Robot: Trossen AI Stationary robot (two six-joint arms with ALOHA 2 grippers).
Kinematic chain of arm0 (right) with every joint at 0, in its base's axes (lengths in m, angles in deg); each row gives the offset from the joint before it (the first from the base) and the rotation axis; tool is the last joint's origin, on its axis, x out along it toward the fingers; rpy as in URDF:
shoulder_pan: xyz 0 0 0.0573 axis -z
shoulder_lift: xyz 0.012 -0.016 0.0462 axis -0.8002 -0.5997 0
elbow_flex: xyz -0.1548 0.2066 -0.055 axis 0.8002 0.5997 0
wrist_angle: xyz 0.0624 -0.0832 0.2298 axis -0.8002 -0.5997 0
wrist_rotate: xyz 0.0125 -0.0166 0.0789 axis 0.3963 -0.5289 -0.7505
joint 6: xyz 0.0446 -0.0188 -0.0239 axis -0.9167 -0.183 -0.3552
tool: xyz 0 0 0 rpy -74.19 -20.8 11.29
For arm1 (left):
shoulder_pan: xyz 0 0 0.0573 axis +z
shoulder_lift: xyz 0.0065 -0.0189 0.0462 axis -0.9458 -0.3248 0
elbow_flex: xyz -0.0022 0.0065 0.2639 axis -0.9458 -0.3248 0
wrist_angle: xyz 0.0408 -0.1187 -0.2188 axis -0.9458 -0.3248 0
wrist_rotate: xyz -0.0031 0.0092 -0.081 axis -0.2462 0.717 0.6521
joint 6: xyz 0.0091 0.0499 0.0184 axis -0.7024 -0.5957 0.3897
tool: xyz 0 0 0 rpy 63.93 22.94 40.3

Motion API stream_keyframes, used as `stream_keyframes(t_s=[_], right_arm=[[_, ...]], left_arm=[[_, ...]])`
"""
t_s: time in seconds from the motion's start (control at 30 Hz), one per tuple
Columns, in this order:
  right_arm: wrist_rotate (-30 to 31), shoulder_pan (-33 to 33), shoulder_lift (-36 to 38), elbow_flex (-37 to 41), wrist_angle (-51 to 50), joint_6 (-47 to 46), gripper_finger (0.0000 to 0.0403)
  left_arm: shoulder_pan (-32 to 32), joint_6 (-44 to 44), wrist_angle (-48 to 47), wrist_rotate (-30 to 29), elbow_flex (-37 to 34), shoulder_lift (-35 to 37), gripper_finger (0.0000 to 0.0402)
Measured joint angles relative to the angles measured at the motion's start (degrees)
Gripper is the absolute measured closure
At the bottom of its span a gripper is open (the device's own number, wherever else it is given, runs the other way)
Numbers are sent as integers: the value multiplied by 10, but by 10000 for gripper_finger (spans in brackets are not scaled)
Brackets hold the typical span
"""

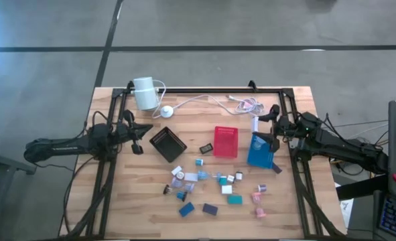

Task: Pick & Place Office items
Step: Put the top white digital clock into the red bin

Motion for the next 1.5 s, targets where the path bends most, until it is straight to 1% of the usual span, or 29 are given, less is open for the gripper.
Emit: stream_keyframes(t_s=[0.1, 0.27, 0.37, 0.47, 0.57, 0.67, 0.77, 0.83, 0.93, 1.03, 1.07, 1.17, 1.27, 1.37, 1.5], right_arm=[[-17, 0, 0, 1, 0, 15, 129], [-17, 0, 0, -3, 2, 35, 129], [-17, 0, -4, -3, 8, 37, 129], [-17, -1, -21, -13, 17, 35, 129], [-17, -9, -59, -40, 20, 32, 129], [-12, -25, -114, -67, 34, 40, 129], [14, -49, -177, -86, 73, 63, 129], [16, -63, -221, -93, 102, 78, 129], [15, -77, -280, -108, 139, 85, 129], [13, -83, -329, -131, 150, 81, 129], [10, -84, -342, -138, 150, 75, 129], [-28, -84, -375, -153, 153, 48, 129], [-59, -84, -396, -161, 154, 26, 129], [-65, -84, -406, -162, 153, 12, 129], [-65, -84, -409, -162, 157, -12, 129]], left_arm=[[0, 27, 40, 0, 0, -11, 392], [-1, 47, 43, -4, 38, -56, 392], [0, 75, 43, -4, 61, -99, 392], [-1, 95, 47, -4, 83, -156, 392], [-1, 102, 77, -4, 104, -229, 392], [-1, 103, 112, -4, 135, -308, 392], [-1, 103, 131, -4, 183, -385, 392], [-1, 91, 130, -3, 220, -435, 392], [-12, 34, 124, 10, 279, -509, 392], [-26, -58, 116, 12, 342, -576, 392], [-31, -97, 109, 12, 362, -596, 392], [-47, -235, 88, 8, 417, -648, 392], [-63, -375, 75, -2, 459, -691, 389], [-76, -488, 67, -12, 491, -727, 371], [-92, -566, 66, -47, 531, -768, 325]])
